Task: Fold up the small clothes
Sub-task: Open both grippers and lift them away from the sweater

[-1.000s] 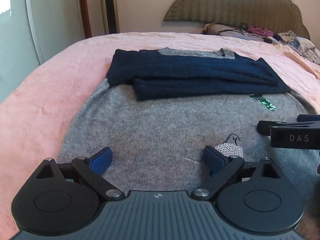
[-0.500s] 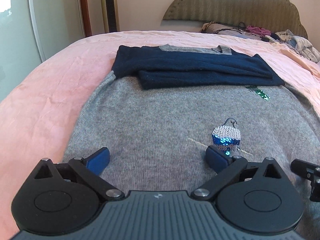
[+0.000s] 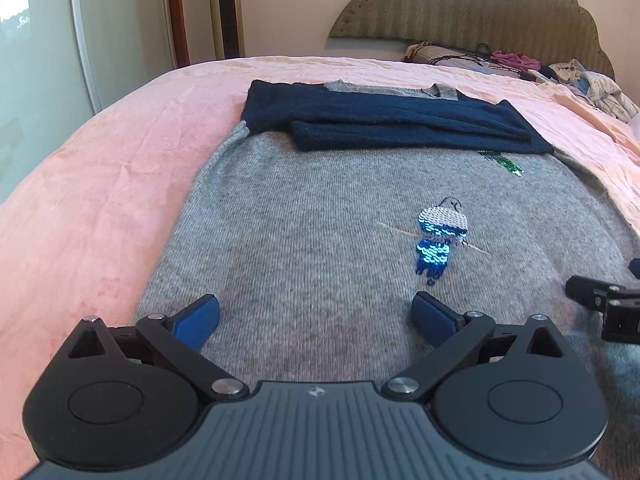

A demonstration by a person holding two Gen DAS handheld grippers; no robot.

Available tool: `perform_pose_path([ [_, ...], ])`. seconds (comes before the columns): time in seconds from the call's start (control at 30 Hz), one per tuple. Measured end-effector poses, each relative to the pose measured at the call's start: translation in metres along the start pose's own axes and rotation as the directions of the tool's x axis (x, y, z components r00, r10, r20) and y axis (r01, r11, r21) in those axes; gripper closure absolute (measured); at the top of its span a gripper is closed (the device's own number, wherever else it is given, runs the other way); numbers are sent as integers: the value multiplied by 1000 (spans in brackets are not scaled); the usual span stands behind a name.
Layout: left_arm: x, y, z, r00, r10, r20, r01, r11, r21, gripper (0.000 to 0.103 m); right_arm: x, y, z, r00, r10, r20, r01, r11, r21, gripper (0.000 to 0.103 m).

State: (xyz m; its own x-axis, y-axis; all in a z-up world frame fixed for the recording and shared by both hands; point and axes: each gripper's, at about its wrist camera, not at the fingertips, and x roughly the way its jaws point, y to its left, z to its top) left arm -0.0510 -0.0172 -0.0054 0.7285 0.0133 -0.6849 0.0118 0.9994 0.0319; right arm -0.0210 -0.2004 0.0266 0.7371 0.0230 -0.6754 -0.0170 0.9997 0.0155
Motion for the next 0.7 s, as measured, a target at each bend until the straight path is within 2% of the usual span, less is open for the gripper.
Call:
perform_pose_path([
  [0.7,-9,-3,-11,999,17,30,-17,1000,-6,0,1,0,0,1000,6,3,-6,1000,4,0],
])
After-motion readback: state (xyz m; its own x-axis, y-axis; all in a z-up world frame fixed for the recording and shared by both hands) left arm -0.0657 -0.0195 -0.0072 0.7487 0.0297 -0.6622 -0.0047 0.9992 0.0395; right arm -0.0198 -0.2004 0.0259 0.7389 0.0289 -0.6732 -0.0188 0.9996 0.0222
